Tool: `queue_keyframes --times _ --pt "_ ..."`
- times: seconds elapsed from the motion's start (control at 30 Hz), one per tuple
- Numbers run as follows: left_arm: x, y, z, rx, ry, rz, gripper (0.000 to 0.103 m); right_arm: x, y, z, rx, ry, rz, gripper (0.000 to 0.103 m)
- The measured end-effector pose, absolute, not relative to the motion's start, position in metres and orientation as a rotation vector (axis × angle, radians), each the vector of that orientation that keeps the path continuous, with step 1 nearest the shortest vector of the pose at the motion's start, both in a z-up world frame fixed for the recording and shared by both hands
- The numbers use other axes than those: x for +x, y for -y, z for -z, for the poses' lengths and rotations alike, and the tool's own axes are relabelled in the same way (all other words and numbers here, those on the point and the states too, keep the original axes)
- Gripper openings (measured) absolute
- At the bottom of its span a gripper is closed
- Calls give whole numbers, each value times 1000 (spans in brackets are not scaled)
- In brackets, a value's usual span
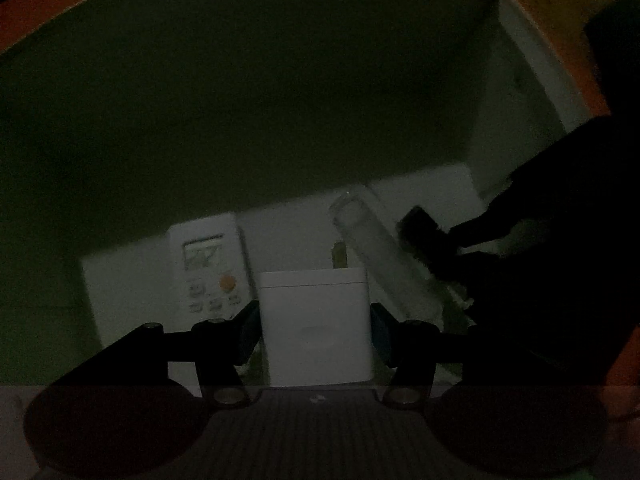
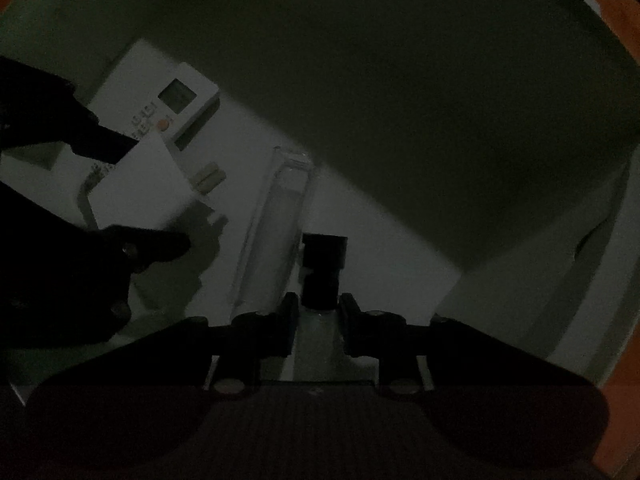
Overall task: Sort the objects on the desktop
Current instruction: 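Open both tools to release the charger and item in the box, then move both tools back toward the bread and figurine on the sheet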
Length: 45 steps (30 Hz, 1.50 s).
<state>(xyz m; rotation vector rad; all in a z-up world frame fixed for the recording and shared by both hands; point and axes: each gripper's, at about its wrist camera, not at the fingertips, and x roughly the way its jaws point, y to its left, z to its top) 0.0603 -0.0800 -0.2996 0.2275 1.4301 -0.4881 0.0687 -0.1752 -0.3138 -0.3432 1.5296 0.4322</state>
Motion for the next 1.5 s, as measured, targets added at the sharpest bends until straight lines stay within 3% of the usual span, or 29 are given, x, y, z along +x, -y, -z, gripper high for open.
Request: queue_keyframes --times 0.4,0.5,0.57,0.67,0.8,0.9,1.17,1.5 --pt "53 72 297 239 -1420 525 51 69 178 321 -326 -1515 -438 28" --pt "53 75 296 231 -1413 528 59 73 181 320 -311 -1505 -443 28" --pt "51 75 295 238 -1404 529 73 75 183 317 -302 -1495 -446 28" --pt "48 74 289 237 -1380 531 85 82 191 309 -288 -1481 -449 29" --pt "55 68 276 165 -1408 528 85 84 194 301 -253 -1465 -443 30" --pt "64 64 254 130 -1365 513 95 99 191 292 -226 -1440 -439 31" --pt "97 56 206 68 -1239 485 95 110 202 223 -69 -1256 -398 34" --pt "120 40 195 35 -1223 431 95 129 217 201 -36 -1170 -328 39"
